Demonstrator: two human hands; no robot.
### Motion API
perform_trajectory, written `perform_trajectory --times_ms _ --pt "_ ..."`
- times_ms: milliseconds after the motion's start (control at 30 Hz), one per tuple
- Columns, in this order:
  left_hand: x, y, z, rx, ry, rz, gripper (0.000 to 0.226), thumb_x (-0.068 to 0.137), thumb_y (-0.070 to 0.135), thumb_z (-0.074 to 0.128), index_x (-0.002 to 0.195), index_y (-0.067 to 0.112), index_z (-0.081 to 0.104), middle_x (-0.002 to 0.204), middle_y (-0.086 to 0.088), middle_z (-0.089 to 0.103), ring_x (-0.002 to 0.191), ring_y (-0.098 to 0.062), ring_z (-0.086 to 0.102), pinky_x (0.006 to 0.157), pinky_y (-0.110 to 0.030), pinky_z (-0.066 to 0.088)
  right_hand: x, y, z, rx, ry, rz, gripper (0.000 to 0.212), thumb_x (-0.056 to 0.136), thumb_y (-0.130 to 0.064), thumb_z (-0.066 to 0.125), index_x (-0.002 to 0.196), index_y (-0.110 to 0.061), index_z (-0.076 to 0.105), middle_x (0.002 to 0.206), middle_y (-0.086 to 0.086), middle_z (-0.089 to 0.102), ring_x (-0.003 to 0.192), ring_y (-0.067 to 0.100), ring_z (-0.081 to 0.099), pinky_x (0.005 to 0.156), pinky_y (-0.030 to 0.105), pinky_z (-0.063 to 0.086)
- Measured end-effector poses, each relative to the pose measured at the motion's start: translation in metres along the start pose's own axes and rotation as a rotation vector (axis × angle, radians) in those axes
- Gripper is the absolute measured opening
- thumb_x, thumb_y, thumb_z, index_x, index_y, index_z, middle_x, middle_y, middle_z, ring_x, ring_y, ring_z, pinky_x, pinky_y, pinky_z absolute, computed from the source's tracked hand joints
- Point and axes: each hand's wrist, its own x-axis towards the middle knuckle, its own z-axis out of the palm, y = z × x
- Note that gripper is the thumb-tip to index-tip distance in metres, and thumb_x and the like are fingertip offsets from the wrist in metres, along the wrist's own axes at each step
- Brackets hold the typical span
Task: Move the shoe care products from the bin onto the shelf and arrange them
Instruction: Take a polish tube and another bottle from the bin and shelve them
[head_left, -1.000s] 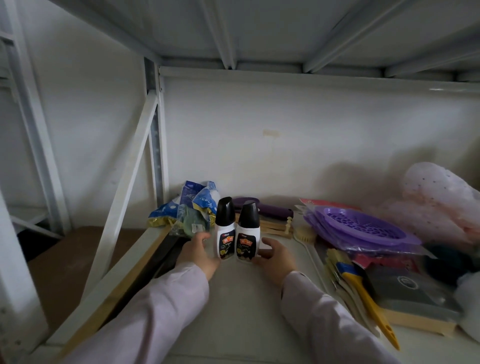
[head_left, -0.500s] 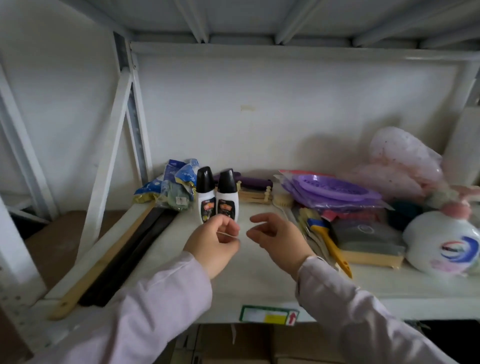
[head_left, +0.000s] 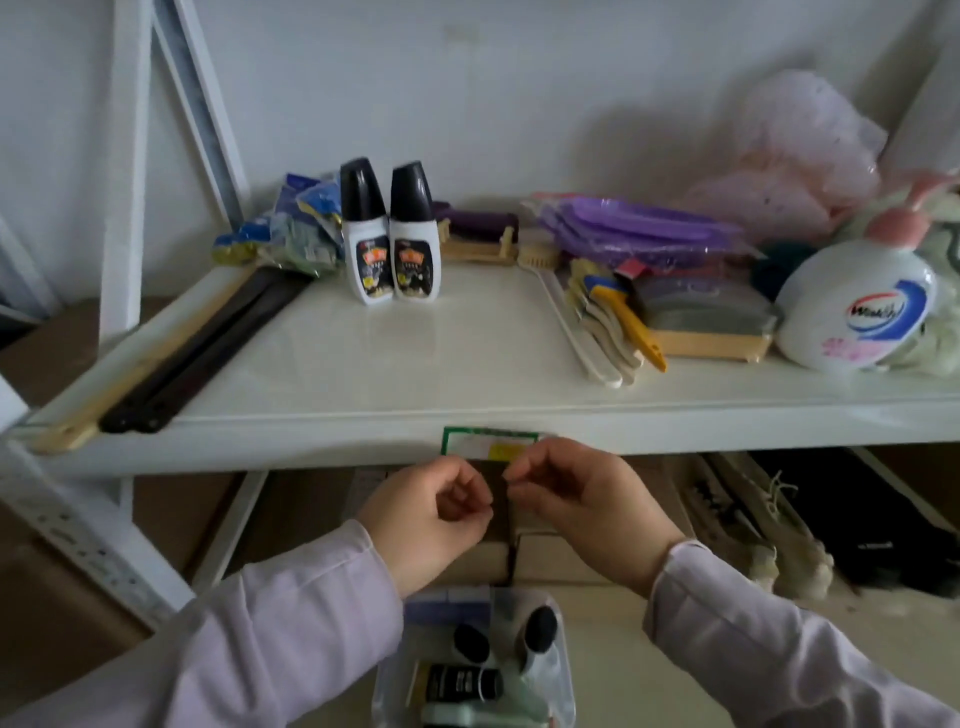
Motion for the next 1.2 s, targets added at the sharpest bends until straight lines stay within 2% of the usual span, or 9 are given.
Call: perform_trajectory --times_ms 200,300,433,500,567,633,767,967,1200 --pt "-0.001 -0.053 0.047 0.070 -0.130 -0.131 0.030 0.078 0.008 0.068 0.065 0.031 0.053 0.068 0.011 0.060 0.066 -0.006 0.057 0.059 -0.004 0.043 -0.016 0.078 0.025 -0.038 -0.108 0.240 0.036 0.081 -0.008 0.068 0.067 -0.041 0.063 0.067 -0.013 0.067 0.067 0.007 0.062 0.072 0.023 0.052" --pt "0.001 -0.080 0.076 0.094 -0.199 -0.192 0.031 0.077 0.010 0.068 0.063 0.032 0.052 0.066 0.013 0.059 0.070 -0.011 0.059 0.065 -0.014 0.045 -0.021 0.111 0.035 -0.105 -0.155 0.330 0.034 0.084 -0.010 0.065 0.071 -0.041 0.060 0.071 -0.015 0.064 0.070 0.005 0.062 0.075 0.018 0.049" --pt "0.004 -0.111 0.113 0.158 -0.297 -0.264 0.031 0.076 0.009 0.066 0.062 0.032 0.052 0.076 0.005 0.064 0.084 -0.020 0.066 0.087 -0.034 0.054 -0.023 0.153 0.047 -0.230 -0.204 0.390 0.024 0.086 -0.014 0.059 0.080 -0.038 0.060 0.080 -0.013 0.065 0.079 0.008 0.061 0.072 0.014 0.047" --pt "0.007 -0.127 0.131 0.178 -0.340 -0.296 0.034 0.076 0.004 0.062 0.060 0.031 0.051 0.074 0.004 0.061 0.081 -0.020 0.063 0.089 -0.033 0.054 -0.023 0.169 0.053 -0.279 -0.225 0.409 0.024 0.087 -0.011 0.057 0.087 -0.034 0.062 0.086 -0.011 0.065 0.082 0.007 0.060 0.070 0.010 0.043" --pt "0.009 -0.142 0.146 0.231 -0.409 -0.314 0.027 0.078 0.002 0.059 0.068 0.027 0.056 0.071 0.008 0.056 0.080 -0.016 0.058 0.078 -0.020 0.049 -0.023 0.181 0.058 -0.362 -0.246 0.411 0.024 0.086 -0.011 0.056 0.098 -0.029 0.065 0.099 -0.008 0.065 0.089 0.008 0.057 0.078 0.015 0.043" --pt "0.010 -0.154 0.158 0.365 -0.492 -0.301 0.020 0.081 0.006 0.060 0.094 0.020 0.063 0.085 0.007 0.059 0.088 -0.017 0.059 0.074 -0.017 0.043 -0.023 0.190 0.063 -0.455 -0.274 0.414 0.028 0.086 -0.015 0.056 0.109 -0.029 0.064 0.117 -0.006 0.062 0.101 0.012 0.057 0.086 0.021 0.044" --pt "0.017 -0.173 0.174 0.596 -0.678 -0.323 0.041 0.088 0.014 0.058 0.127 0.016 0.049 0.133 -0.004 0.055 0.120 -0.022 0.054 0.102 -0.028 0.043 -0.022 0.207 0.074 -0.577 -0.371 0.396 0.035 0.088 -0.016 0.053 0.119 -0.030 0.059 0.129 -0.001 0.056 0.112 0.020 0.056 0.096 0.029 0.047" --pt "0.019 -0.194 0.190 0.806 -0.789 -0.252 0.040 0.087 0.010 0.058 0.126 0.011 0.052 0.133 -0.012 0.054 0.124 -0.030 0.050 0.104 -0.036 0.041 -0.024 0.225 0.086 -0.605 -0.413 0.365 0.040 0.088 -0.015 0.056 0.126 -0.027 0.052 0.128 0.003 0.055 0.114 0.022 0.054 0.098 0.032 0.048" --pt "0.009 -0.194 0.200 0.876 -0.780 -0.155 0.036 0.092 0.010 0.048 0.127 0.011 0.049 0.141 -0.014 0.035 0.127 -0.035 0.040 0.105 -0.043 0.041 -0.024 0.234 0.101 -0.737 -0.481 0.365 0.052 0.083 -0.032 0.064 0.131 -0.029 0.042 0.129 0.007 0.052 0.119 0.027 0.047 0.099 0.039 0.046"
